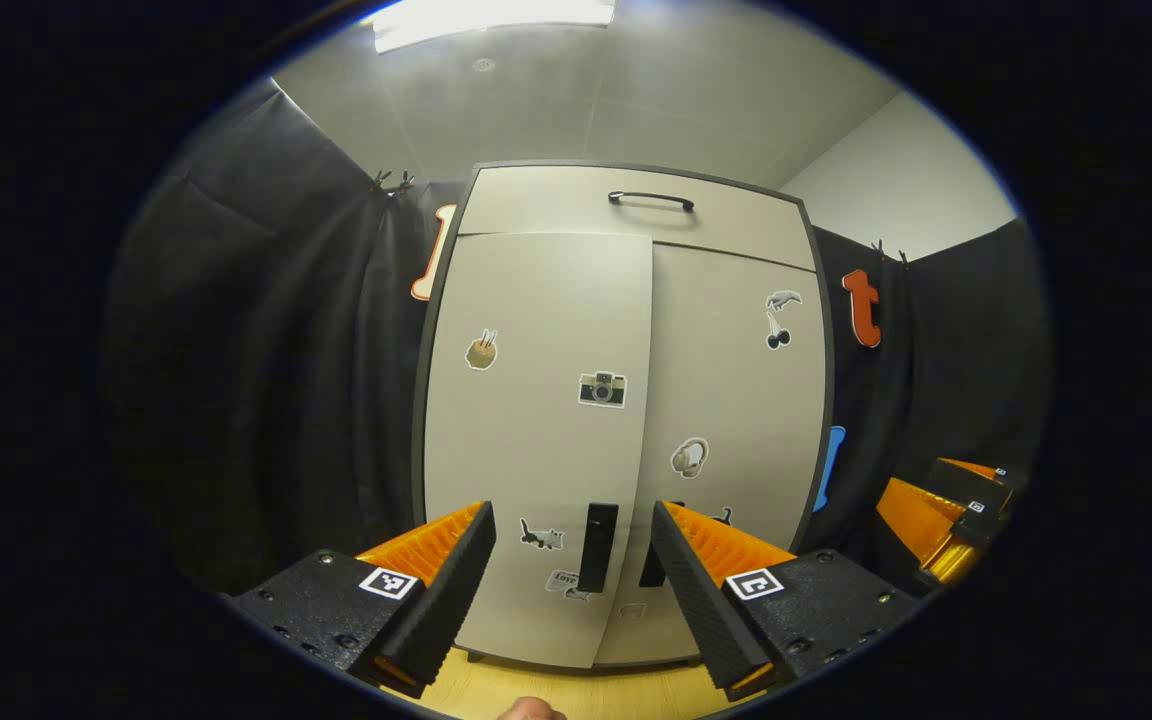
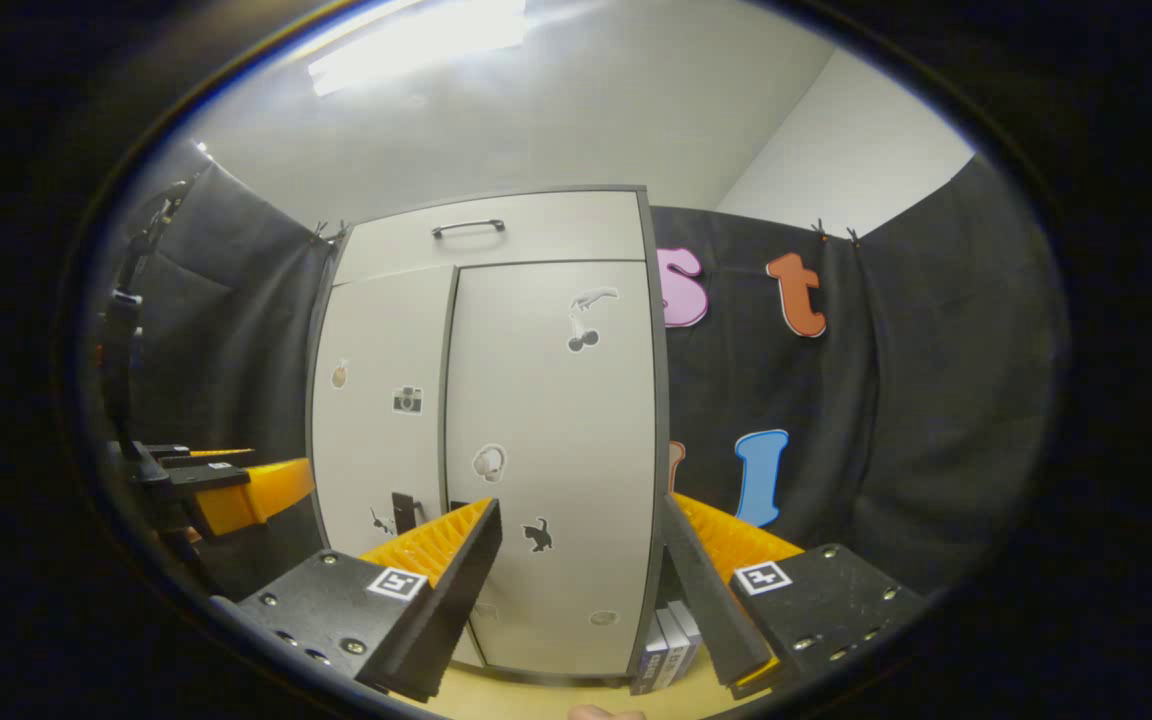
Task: Grab one shoe with the right hand and put it into the shoe cabinet, grab the other shoe with the left hand and put it into the shoe cabinet; then close the right door with the right hand and the left door with the left hand.
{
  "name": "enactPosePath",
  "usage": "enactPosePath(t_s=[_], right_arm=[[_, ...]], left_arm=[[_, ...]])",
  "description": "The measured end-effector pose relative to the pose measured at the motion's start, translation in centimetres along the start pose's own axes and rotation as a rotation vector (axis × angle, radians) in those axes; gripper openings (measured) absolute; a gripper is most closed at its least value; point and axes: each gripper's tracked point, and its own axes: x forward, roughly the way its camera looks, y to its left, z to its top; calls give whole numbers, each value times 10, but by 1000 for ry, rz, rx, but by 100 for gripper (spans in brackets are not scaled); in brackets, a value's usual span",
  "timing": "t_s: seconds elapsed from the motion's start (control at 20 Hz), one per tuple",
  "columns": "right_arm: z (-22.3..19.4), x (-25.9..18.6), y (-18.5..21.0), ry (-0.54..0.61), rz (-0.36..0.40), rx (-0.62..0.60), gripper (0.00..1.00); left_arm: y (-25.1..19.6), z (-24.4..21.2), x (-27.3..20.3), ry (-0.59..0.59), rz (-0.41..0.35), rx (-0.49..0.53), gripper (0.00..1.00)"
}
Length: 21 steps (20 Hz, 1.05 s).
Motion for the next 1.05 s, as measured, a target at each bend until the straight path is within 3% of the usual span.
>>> enactPosePath(t_s=[0.5, 1.05], right_arm=[[-12, -3, -9, 24, -24, -29, 96], [-18, -21, -33, 36, -98, -76, 96]], left_arm=[[-22, -10, 7, 7, -49, 16, 96], [-82, -12, 13, 1, -192, 9, 96]])
